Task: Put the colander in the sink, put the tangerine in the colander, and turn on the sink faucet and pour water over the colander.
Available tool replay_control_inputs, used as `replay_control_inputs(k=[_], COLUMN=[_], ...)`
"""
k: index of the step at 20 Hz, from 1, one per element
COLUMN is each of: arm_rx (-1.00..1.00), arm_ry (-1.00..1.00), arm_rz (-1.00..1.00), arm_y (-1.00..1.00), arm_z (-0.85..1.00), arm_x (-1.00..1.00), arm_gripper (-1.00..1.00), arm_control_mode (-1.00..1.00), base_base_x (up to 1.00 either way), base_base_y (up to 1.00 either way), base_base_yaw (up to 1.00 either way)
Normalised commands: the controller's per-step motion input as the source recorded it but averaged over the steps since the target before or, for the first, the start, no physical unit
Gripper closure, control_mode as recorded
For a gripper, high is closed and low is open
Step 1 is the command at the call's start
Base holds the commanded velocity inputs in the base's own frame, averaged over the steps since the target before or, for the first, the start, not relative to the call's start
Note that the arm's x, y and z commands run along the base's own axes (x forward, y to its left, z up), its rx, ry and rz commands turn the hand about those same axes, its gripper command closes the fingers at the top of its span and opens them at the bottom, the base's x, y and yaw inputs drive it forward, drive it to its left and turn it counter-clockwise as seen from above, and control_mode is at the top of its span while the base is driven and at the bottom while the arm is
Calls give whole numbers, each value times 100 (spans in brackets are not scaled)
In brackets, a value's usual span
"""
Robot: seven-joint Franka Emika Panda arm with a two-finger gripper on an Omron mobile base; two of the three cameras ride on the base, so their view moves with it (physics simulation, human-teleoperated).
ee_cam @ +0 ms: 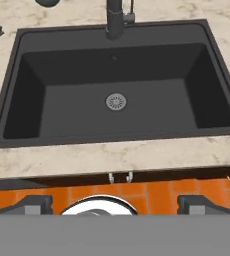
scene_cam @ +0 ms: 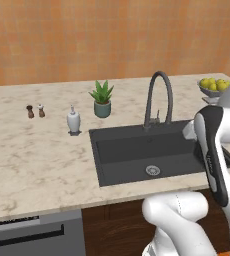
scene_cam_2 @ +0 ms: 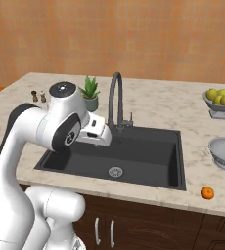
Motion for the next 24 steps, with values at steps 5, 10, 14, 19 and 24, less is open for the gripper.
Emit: replay_control_inputs(k=[5, 10, 14, 19, 24], arm_rx=[-5, 0, 0, 5, 36], arm_ry=[14, 2, 0, 0, 10], arm_rz=[-2, 0, 0, 0, 9], arm_y=[-15, -4, 0, -8, -63], arm_z=[-9, -1, 0, -1, -2], arm_x=[-3, 0, 0, 0, 1], arm_gripper=[-100, -100, -100, -100, -100], arm_control_mode=[-100, -100, -100, -100, -100], base_base_x=[0, 0, 0, 0, 0], base_base_y=[0, 0, 0, 0, 0], base_base_yaw=[0, 0, 0, 0, 0])
